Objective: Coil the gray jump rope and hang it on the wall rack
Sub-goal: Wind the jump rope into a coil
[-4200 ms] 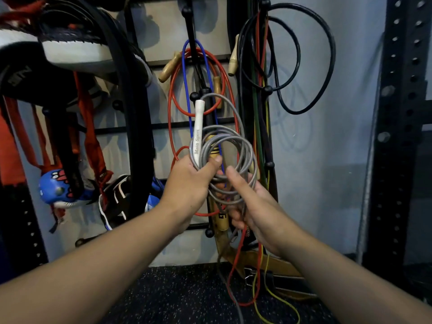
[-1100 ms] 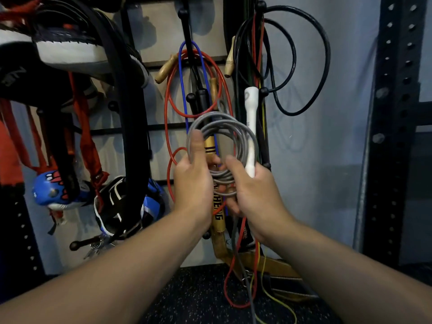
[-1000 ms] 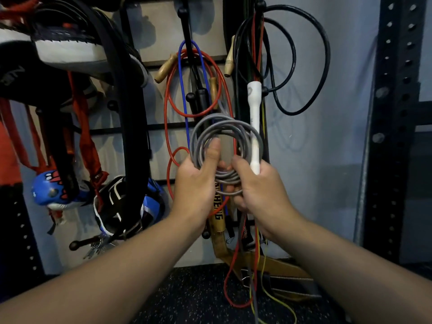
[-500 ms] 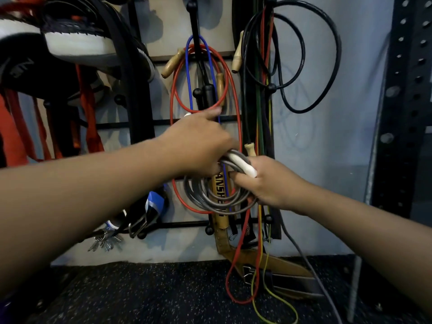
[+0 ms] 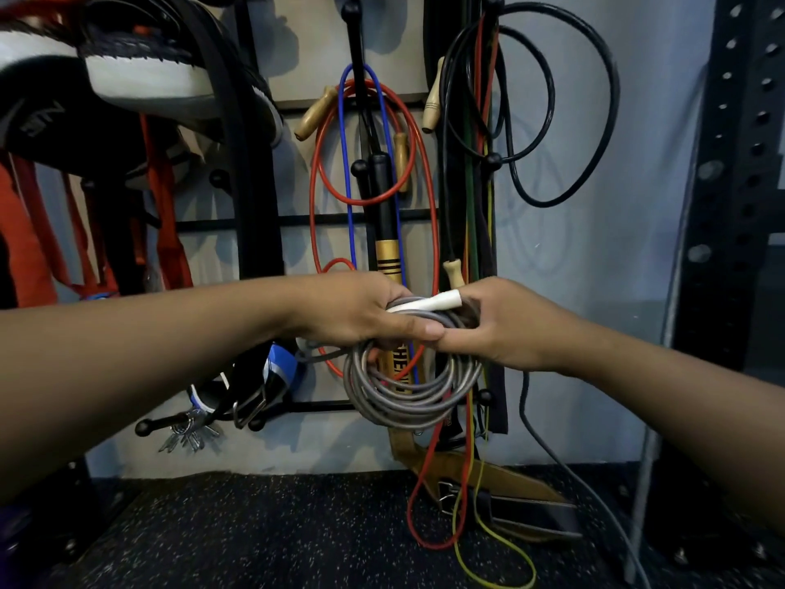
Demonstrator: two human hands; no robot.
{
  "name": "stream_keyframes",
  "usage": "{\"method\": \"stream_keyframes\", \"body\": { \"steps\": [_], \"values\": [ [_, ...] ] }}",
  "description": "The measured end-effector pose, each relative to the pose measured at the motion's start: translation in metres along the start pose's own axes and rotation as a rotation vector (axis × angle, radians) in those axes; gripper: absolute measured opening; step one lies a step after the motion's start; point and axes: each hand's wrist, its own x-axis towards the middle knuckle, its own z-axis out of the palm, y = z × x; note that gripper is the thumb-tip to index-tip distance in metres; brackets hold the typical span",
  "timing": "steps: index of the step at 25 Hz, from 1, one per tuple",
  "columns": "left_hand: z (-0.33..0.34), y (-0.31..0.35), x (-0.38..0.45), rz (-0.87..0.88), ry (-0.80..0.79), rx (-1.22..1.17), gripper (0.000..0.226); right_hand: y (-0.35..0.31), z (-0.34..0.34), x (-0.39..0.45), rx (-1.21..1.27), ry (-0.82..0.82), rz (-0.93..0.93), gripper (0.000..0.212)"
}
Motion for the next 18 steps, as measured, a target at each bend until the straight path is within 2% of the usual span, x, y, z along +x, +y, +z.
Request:
{"method": "stream_keyframes", "body": {
  "steps": [4, 6, 7, 10, 13, 16, 18],
  "values": [
    [-0.016, 0.001, -0.007, -0.009, 0.060, 0.210, 0.033, 0.010, -0.021, -0.005, 0.184, -0.023, 0.108, 0.044],
    [-0.025, -0.013, -0.016, -0.017, 0.144, 0.192, 0.033, 0.022, -0.038, -0.012, 0.274, 0.001, 0.194, 0.057],
    [-0.028, -0.023, -0.020, -0.012, 0.217, 0.076, 0.036, 0.027, -0.045, -0.016, 0.316, 0.040, 0.234, 0.059],
    [-0.016, -0.043, -0.021, 0.078, 0.455, -0.495, 0.049, 0.029, -0.045, -0.021, 0.486, 0.132, 0.291, 0.063],
    [0.009, -0.031, -0.004, 0.169, 0.659, -0.946, 0.034, 0.010, -0.021, -0.010, 0.680, 0.124, 0.236, 0.076],
    [0.025, -0.008, 0.016, 0.159, 0.813, -1.229, 0.028, -0.009, 0.006, 0.005, 0.746, 0.177, 0.205, 0.091],
    [0.035, 0.017, 0.023, 0.143, 0.930, -1.323, 0.028, -0.023, 0.025, 0.015, 0.770, 0.202, 0.206, 0.082]
  ]
}}
